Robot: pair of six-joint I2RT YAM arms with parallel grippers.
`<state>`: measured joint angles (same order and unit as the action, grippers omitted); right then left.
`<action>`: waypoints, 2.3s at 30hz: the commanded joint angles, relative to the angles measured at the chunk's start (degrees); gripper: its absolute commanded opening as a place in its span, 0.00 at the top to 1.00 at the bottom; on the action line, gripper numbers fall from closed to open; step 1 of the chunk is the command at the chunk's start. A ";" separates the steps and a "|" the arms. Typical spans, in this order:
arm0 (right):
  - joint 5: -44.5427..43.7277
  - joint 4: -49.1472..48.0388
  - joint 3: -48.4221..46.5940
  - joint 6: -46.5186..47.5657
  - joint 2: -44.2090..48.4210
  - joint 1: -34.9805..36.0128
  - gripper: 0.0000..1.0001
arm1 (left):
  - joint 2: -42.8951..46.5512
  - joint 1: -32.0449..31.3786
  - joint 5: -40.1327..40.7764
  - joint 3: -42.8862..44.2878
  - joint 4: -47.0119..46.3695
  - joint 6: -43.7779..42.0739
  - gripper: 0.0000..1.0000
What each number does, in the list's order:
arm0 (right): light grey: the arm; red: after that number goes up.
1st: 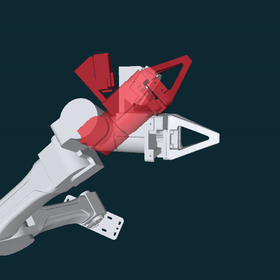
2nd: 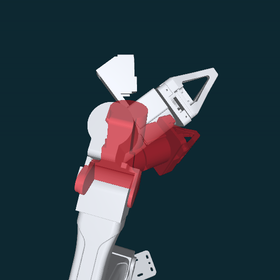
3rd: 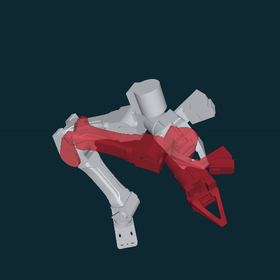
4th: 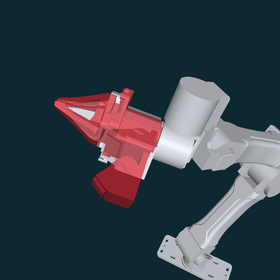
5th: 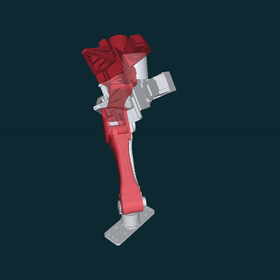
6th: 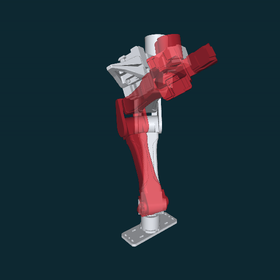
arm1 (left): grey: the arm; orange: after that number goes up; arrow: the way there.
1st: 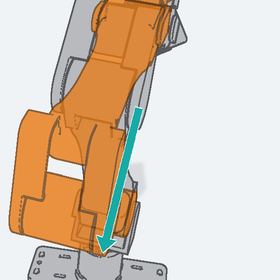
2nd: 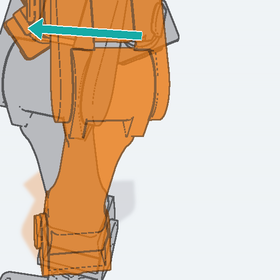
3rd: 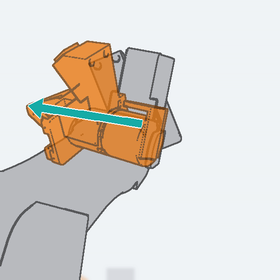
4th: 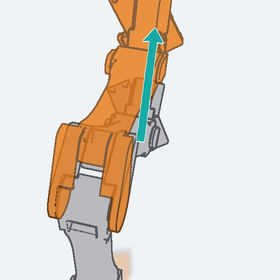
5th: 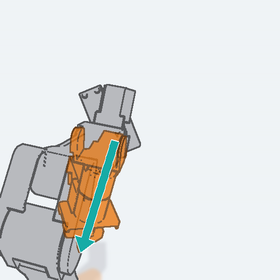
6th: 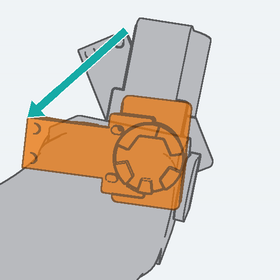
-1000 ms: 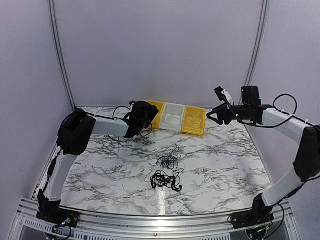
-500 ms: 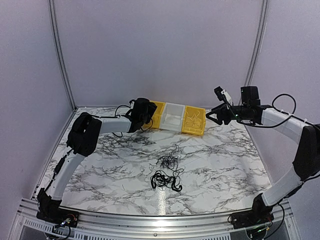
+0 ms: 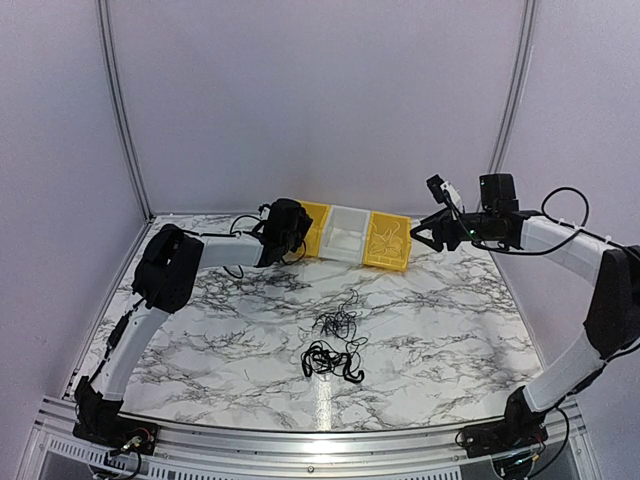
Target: Untangle the cables
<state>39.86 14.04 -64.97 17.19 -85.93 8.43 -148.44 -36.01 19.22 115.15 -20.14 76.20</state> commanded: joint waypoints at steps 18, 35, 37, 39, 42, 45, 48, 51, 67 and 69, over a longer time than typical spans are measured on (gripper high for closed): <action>-1.32 -1.60 0.19 -0.23 0.79 -0.52 0.40 | 13.99 -2.75 -2.16 -3.22 -3.88 -28.54 1.00; -16.45 -3.99 0.19 -4.78 0.25 -4.68 0.40 | 11.95 -10.85 -17.78 10.55 -5.00 -35.73 1.00; -16.42 -4.01 0.28 -5.24 -0.06 -5.87 0.40 | 9.23 -11.55 -18.48 13.47 -4.99 -34.36 1.00; -16.49 -3.85 0.20 -5.47 -0.28 -6.45 0.40 | 6.43 -12.22 -18.37 16.06 -5.14 -33.11 1.00; -16.44 -4.09 0.36 -5.68 -0.28 -6.72 0.40 | 2.00 -13.10 -17.27 19.70 -6.10 -33.21 1.00; -16.40 -4.28 0.46 -5.83 -0.52 -6.67 0.40 | -2.54 -13.84 -14.36 22.64 -9.02 -34.25 1.00; -15.89 -4.20 0.46 -6.11 -0.97 -6.67 0.40 | -7.84 -13.96 -10.18 25.61 -12.02 -32.95 1.00; -14.94 -4.18 0.59 -6.12 -1.27 -6.70 0.40 | -12.50 -13.79 -8.43 29.04 -12.10 -30.86 1.00; -9.27 -2.92 0.45 -3.09 -3.25 -6.55 0.40 | 8.93 -12.88 -18.84 1.98 -3.16 -33.61 0.33; -8.55 -1.17 -0.54 -1.40 -4.33 -5.75 0.41 | 13.59 -12.84 -18.43 -5.73 -2.38 -33.91 0.32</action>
<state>28.23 11.07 -64.27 12.86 -88.40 1.87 -144.44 -49.06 3.16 118.89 -24.40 44.01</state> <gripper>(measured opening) 0.598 0.669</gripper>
